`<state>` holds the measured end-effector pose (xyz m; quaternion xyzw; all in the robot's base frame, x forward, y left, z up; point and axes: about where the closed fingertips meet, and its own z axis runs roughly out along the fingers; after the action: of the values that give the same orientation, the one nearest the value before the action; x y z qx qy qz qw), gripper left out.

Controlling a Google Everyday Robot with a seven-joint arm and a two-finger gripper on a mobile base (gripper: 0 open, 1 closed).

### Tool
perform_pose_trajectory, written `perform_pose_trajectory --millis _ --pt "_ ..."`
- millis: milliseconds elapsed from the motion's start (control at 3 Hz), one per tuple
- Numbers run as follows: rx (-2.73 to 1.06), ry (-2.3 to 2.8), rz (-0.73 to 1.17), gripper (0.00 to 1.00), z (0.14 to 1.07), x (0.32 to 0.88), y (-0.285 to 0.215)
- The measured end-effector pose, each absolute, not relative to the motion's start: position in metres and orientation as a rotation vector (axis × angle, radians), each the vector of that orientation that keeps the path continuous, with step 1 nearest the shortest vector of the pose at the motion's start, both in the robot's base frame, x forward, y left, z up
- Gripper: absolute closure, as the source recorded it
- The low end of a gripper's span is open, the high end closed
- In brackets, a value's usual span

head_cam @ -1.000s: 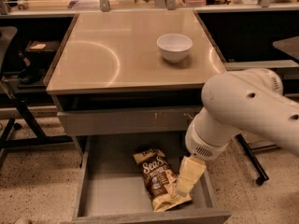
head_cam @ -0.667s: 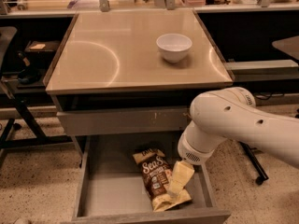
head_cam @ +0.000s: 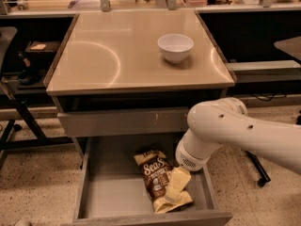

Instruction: Pick brown chip bag from middle drawer and place on counter

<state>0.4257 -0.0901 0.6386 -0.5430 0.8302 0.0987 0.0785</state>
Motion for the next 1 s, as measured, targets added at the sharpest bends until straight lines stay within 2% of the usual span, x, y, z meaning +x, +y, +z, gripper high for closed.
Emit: perform_pose_trajectory --millis 1000 --pt "-1.454 2.549 0.320 0.00 0.497 0.460 -0.077"
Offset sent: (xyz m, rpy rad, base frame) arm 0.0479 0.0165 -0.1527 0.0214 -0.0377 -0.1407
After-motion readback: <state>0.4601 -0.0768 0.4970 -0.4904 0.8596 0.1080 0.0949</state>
